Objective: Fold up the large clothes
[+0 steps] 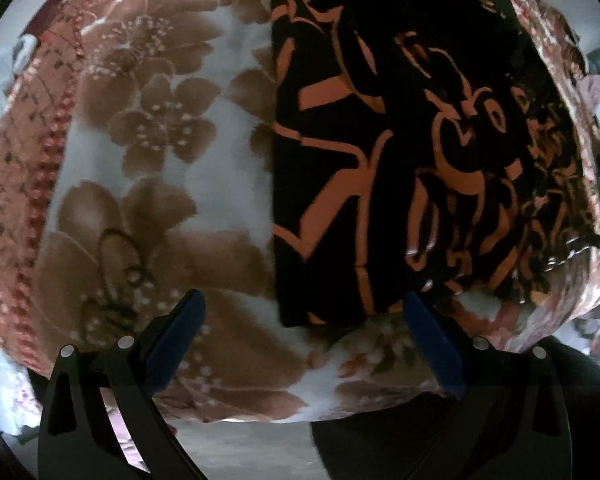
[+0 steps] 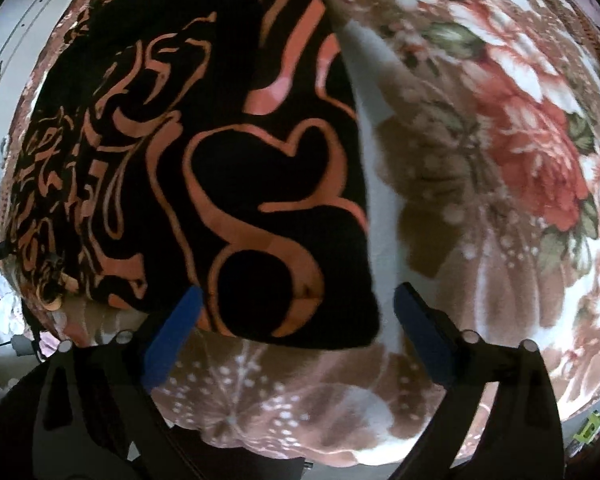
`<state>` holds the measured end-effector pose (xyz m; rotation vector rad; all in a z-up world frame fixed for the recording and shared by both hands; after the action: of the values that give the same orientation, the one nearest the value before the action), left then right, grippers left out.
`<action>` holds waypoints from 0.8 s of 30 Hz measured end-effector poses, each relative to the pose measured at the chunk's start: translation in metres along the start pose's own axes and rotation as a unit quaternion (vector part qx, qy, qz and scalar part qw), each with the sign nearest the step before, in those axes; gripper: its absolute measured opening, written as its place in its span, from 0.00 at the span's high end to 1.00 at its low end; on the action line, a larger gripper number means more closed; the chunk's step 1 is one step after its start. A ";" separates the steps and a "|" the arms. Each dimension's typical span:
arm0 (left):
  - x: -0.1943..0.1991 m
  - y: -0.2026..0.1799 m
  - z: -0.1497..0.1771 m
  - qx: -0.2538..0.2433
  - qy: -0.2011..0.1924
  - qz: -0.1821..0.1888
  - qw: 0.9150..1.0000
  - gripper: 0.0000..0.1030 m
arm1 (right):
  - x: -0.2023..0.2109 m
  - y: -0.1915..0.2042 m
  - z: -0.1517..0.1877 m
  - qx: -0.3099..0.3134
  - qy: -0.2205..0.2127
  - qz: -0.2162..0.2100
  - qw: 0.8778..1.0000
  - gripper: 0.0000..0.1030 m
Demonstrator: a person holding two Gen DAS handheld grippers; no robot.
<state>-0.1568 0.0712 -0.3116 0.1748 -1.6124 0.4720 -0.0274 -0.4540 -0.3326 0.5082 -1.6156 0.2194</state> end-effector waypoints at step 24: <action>-0.020 -0.002 -0.011 0.070 0.043 0.118 0.990 0.46 | 0.024 0.012 -0.024 -0.013 0.024 -0.018 0.999 0.68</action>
<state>-0.1433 0.0706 -0.3302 0.0677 -1.5223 0.7673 -0.0121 -0.4377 -0.3039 0.5080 -1.5593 0.1821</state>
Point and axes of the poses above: each gripper's, at about its wrist camera, not at the fingertips, and x roughly against the way its jaws point, y to its left, z to its underside, the point moved 6 cm from there along -x, roughly the way its jaws point, and after that the axes turned 11 degrees about x, right-handed, at the moved point
